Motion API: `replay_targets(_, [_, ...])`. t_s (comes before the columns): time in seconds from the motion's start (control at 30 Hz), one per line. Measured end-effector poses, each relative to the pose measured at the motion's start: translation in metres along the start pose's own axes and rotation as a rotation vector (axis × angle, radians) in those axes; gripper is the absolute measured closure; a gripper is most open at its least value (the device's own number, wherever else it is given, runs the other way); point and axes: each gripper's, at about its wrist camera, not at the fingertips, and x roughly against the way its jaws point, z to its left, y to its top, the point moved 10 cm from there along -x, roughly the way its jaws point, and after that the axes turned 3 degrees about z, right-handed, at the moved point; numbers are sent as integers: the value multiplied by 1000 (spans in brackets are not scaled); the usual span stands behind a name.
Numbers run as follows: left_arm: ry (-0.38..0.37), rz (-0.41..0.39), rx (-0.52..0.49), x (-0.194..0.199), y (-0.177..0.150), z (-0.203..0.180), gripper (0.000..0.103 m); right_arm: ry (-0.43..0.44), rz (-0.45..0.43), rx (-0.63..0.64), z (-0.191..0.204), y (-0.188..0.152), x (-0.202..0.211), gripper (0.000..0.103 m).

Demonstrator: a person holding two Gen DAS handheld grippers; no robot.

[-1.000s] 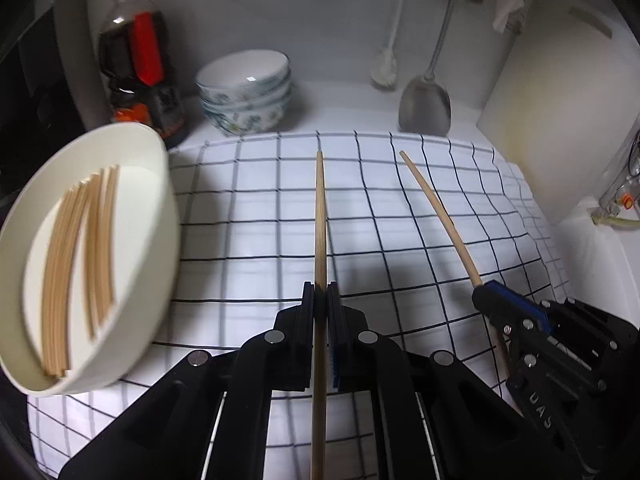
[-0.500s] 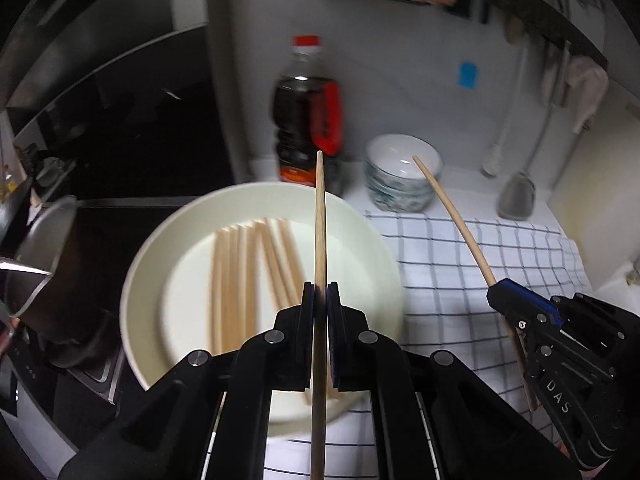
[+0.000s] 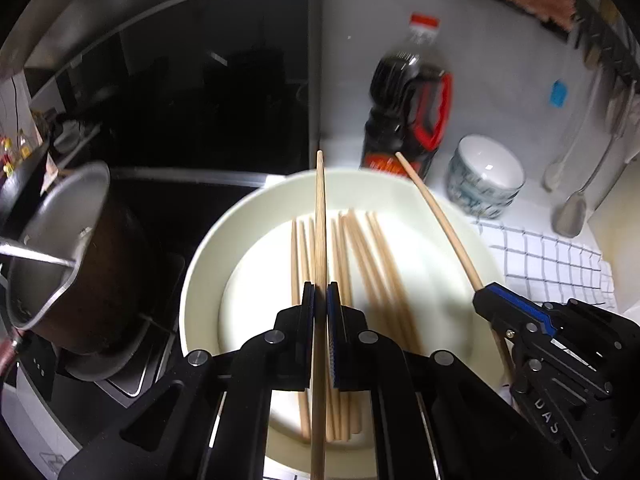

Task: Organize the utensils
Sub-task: 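Lower the chopstick into the dish and open the right gripper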

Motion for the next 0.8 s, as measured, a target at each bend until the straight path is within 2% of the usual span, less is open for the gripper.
replay_targets(0.23, [2,83,13,-27,-19,9,95,5,94,-10,7,-9,-31,97])
replay_targets(0.37, [15,135,42,-40,-26,17,95,-9,115,4,10,-9,-40,96])
replay_targets(0.47, [19,145,60,-38,-29,23,92,-31,95,13,8,-6,-32,92])
replay_targets(0.5, [21,148,66,-36,-29,25,86,-36,88,14,7,-5,-29,90])
replay_targets(0.57, [41,143,91,-29,-30,32,24,-43,78,9,4,-5,-19,86])
replay_targets(0.6, [47,113,104,-21,-28,35,21,-45,73,4,3,-5,-14,83])
replay_targets(0.63, [48,85,109,-13,-26,36,22,-49,67,0,1,-6,-10,82])
replay_targets(0.8, [64,79,98,8,-25,36,22,-51,37,-38,-3,-10,14,67])
